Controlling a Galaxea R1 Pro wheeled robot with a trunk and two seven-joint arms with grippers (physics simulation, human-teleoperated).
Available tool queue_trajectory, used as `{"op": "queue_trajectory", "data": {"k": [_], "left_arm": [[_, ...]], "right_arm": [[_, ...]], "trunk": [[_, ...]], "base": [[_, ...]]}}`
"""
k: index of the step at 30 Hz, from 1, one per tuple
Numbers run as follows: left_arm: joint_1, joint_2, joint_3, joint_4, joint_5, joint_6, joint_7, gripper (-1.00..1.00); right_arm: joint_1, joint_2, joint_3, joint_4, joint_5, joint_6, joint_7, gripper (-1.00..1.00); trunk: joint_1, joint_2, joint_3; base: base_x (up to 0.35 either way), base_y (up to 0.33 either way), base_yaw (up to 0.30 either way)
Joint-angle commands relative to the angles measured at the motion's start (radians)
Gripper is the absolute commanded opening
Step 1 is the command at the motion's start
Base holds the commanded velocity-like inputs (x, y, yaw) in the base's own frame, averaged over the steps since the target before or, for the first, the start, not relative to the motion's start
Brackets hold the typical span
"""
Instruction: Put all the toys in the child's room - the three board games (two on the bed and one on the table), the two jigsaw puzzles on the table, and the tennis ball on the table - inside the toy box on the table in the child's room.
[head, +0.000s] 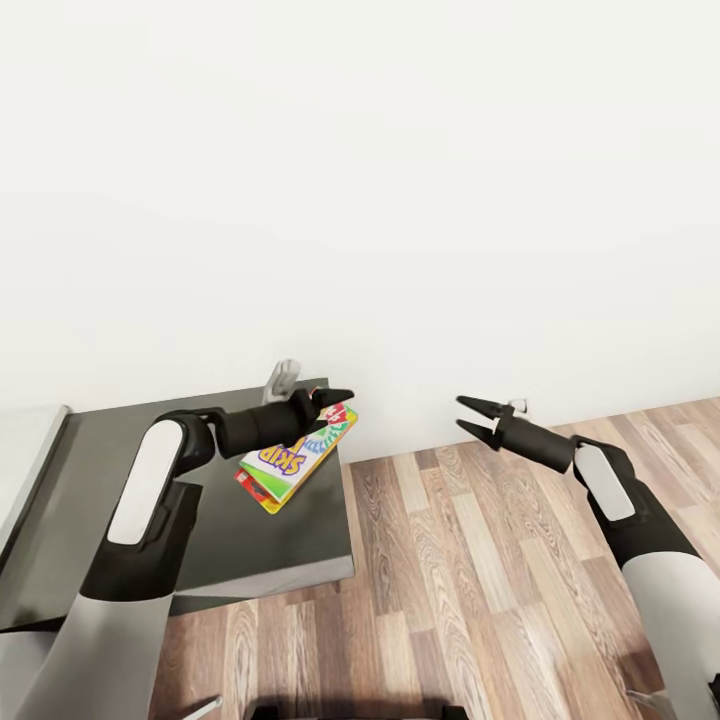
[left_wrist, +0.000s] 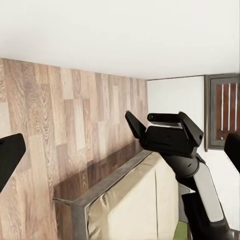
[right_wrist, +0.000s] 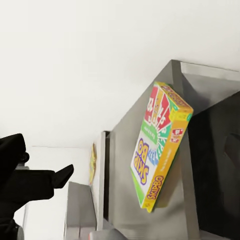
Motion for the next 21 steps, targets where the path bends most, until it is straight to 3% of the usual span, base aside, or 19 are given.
{"op": "queue_trajectory", "data": {"k": [1,8,21], "left_arm": [[-0.001,0.000,0.001,-0.001,0.018,0.002,0.011,1.00],[-0.002,0.001,0.001,0.000,0.047,0.001,0.015,1.00],[-0.003,0.001,0.002,0.000,0.061,0.000,0.018,1.00]], "right_arm": [[0.000,0.001,0.006,-0.005,0.001,0.005,0.004,1.00],[0.001,0.002,0.047,-0.019,0.001,0.006,0.003,1.00],[0.001,0.010,0.070,-0.022,0.000,0.006,-0.002,1.00]], "trunk": [[0.004,-0.008,-0.004],[0.031,-0.057,-0.026],[0.081,-0.148,-0.067]], "base": [[0.000,0.000,0.000],[0.000,0.000,0.000],[0.000,0.000,0.000]]}}
